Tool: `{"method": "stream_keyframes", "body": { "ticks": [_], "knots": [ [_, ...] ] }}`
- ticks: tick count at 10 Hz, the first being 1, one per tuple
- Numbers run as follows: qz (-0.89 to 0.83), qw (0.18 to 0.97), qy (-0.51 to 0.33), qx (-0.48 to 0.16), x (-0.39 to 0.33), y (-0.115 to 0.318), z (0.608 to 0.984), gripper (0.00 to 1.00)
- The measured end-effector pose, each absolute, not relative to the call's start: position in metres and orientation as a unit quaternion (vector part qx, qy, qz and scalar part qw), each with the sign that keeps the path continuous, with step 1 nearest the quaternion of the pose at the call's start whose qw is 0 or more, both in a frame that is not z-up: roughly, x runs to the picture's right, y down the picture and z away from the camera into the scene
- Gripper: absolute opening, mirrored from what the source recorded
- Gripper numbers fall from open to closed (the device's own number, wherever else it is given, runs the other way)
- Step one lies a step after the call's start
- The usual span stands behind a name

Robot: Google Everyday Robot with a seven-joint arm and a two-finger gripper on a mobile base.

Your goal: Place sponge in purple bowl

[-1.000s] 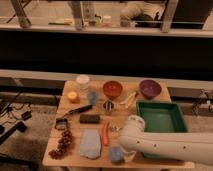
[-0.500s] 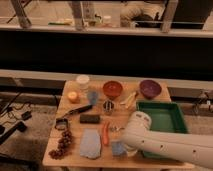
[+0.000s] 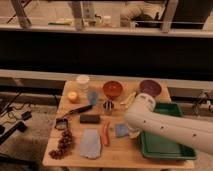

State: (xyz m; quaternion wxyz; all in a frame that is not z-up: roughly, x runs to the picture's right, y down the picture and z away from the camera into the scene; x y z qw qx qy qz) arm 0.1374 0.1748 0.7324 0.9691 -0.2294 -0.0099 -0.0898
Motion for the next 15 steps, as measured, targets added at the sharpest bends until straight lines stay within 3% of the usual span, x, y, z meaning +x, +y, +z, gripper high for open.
{"method": "stream_keyframes", "body": {
  "ticks": [3,12,15],
  "knots": [
    [-0.083,0.971,0.009,-0.223,0.164,0.139,0.737,0.03],
    [-0.083,0.971,0.01,-0.224,0.163,0.139,0.738,0.03],
    [-0.058,0.977,0.027,-0.204,0.184,0.116,0.743,0.03]
  ]
}}
